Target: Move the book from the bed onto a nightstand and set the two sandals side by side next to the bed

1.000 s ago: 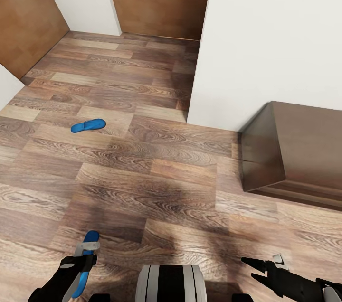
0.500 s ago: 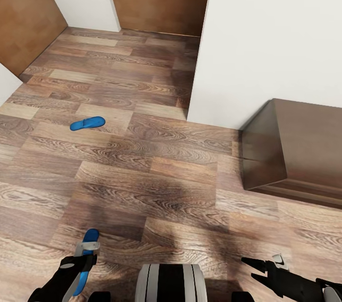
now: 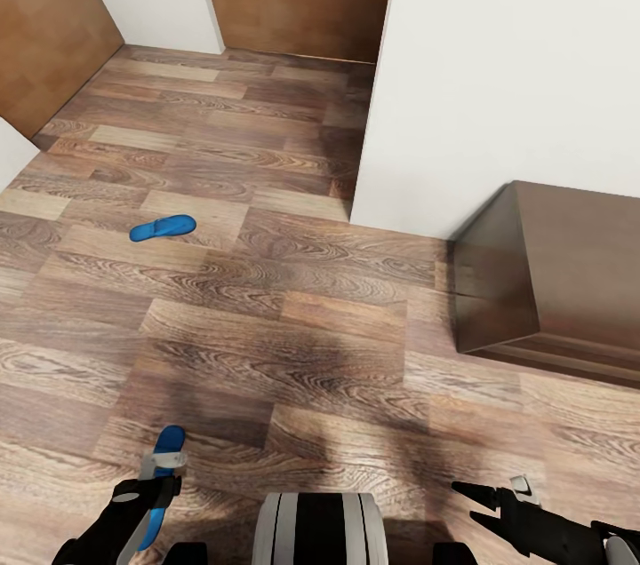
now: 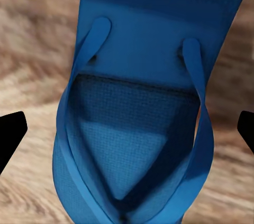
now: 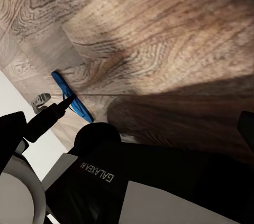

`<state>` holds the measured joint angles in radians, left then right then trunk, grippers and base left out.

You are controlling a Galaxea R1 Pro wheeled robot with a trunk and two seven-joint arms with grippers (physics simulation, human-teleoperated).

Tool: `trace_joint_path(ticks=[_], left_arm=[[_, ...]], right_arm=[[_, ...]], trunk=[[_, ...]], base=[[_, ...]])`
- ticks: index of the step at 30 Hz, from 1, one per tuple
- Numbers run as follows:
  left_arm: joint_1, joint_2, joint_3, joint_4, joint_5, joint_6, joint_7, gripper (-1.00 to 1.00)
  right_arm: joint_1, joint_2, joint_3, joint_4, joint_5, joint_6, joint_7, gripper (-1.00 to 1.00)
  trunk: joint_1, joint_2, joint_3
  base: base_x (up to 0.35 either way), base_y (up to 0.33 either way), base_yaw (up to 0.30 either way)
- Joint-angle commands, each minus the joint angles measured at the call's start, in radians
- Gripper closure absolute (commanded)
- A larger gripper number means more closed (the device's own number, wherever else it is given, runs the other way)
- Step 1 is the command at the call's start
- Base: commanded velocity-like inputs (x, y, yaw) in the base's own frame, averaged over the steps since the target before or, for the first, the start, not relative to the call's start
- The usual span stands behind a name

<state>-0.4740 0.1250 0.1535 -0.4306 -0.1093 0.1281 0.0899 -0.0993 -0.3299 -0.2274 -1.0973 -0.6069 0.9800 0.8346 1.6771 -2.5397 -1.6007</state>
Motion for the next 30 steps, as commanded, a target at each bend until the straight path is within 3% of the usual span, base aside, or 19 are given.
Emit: trace_joint_path(ticks=[1,3,4,30], left_arm=[[0.0,-0.001,0.005,-0.002,-0.01,0.006,-0.001,-1.0],[0.0,-0.001,0.005,-0.002,-0.01,0.006,-0.001,-1.0],[0.0,-0.001,0.005,-0.002,-0.01,0.006,-0.001,1.0],[0.0,-0.001,0.005,-0.002,-0.01,0.005,-0.001,1.0]], right_arm=[[0.0,0.0,-0.001,0.0,0.003,0.004,0.004,-1.0],[0.0,0.0,-0.001,0.0,0.003,0.004,0.004,-1.0],[0.0,0.0,-0.001,0.0,0.003,0.004,0.004,-1.0],[0.0,0.0,-0.001,0.0,0.003,0.005,0.006,-1.0]], trunk=[[0.0,0.0,-0.001],[0.0,0.0,-0.001],[0.0,0.0,-0.001],[0.0,0.0,-0.001]], base=[[0.0,0.0,0.0],[0.0,0.0,0.0],[0.0,0.0,0.0],[0.0,0.0,0.0]])
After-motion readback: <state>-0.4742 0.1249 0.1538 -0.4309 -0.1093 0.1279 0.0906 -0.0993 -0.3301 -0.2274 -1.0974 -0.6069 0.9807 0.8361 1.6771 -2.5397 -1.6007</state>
